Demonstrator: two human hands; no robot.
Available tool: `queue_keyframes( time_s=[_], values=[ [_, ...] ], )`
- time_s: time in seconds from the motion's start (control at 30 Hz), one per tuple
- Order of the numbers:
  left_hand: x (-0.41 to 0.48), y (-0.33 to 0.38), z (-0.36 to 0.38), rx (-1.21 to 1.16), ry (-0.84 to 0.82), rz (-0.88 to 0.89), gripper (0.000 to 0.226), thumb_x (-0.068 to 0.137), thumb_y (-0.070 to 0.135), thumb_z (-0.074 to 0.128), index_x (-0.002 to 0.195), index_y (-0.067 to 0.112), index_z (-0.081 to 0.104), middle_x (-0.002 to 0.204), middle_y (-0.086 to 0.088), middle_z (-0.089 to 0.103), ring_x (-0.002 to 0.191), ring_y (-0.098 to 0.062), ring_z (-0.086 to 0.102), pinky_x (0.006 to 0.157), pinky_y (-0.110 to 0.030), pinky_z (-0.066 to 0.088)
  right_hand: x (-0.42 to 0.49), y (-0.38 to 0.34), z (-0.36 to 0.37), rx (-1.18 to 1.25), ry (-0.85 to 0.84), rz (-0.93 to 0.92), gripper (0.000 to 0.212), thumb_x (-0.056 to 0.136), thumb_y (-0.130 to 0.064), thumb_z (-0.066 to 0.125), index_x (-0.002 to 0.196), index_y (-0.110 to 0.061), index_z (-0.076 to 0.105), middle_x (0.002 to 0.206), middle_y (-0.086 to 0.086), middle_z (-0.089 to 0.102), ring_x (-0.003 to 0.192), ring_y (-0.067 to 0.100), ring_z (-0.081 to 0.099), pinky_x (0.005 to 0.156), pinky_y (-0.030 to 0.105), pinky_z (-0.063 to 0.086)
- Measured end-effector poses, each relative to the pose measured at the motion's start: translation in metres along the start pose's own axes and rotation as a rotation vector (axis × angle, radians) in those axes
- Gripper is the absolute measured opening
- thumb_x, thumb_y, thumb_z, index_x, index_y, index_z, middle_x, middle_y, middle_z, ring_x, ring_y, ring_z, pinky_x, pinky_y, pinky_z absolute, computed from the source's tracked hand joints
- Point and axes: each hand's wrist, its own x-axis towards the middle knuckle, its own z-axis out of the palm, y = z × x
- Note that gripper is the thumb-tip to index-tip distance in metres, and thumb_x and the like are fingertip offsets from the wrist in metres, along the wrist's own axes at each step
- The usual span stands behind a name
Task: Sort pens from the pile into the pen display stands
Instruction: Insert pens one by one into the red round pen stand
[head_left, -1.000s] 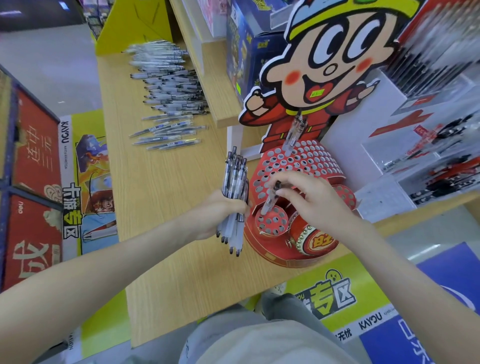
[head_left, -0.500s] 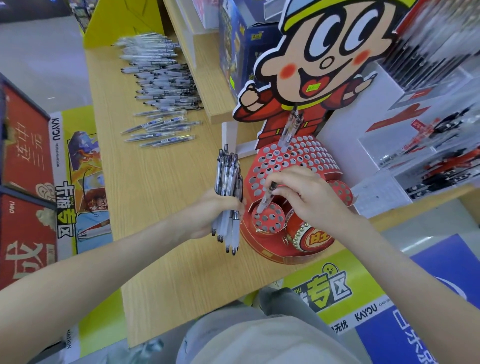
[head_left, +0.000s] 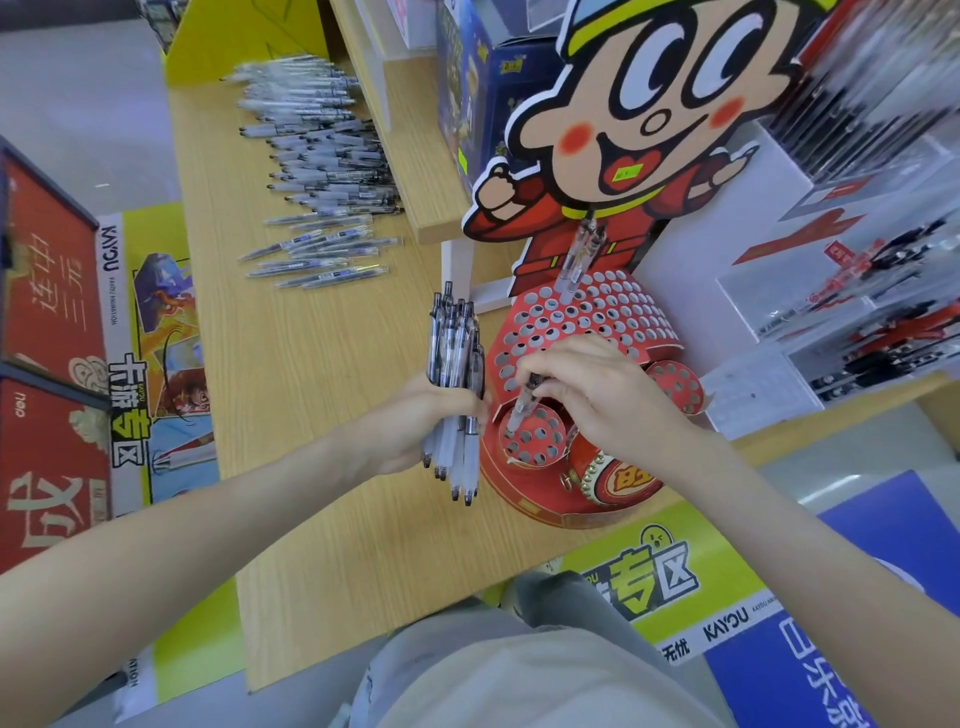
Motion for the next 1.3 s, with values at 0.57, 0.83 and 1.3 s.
queue_keyframes(
  time_s=[0.57,0.83,1.3],
  values=[
    [-0.003,-0.003,-0.004,0.018,0.043,0.002,0.014,0.067,-0.001,0.061,0.072,0.006,0.05,0.07,-0.008,0.052,0.064,-0.018,0.051,0.063,-0.026,0.045,0.006,-0.006,-0.011,0.079,-0.008,0.131,0.013,0.09,-0.012,0.057,0.101,-0.017,0.064,0.092,-0.009,0.059,0.093,0.006,0.045,0.087,0.011,0.03],
    [-0.003,-0.004,-0.005,0.018,0.049,-0.003,0.014,0.068,-0.001,0.061,0.074,0.005,0.051,0.07,-0.008,0.053,0.064,-0.018,0.053,0.063,-0.026,0.046,0.006,-0.003,-0.01,0.071,-0.005,0.124,0.016,0.092,-0.006,0.055,0.101,-0.016,0.063,0.09,-0.008,0.062,0.092,0.005,0.045,0.088,0.007,0.027],
    [-0.007,0.001,0.001,0.048,0.036,-0.012,0.011,0.067,0.0,0.061,0.071,0.004,0.051,0.068,-0.006,0.053,0.062,-0.013,0.053,0.059,-0.021,0.046,0.011,-0.001,-0.021,0.073,-0.159,0.123,0.016,0.091,-0.01,0.056,0.096,-0.025,0.06,0.093,-0.007,0.06,0.095,0.013,0.05,0.088,0.029,0.04]
  ],
)
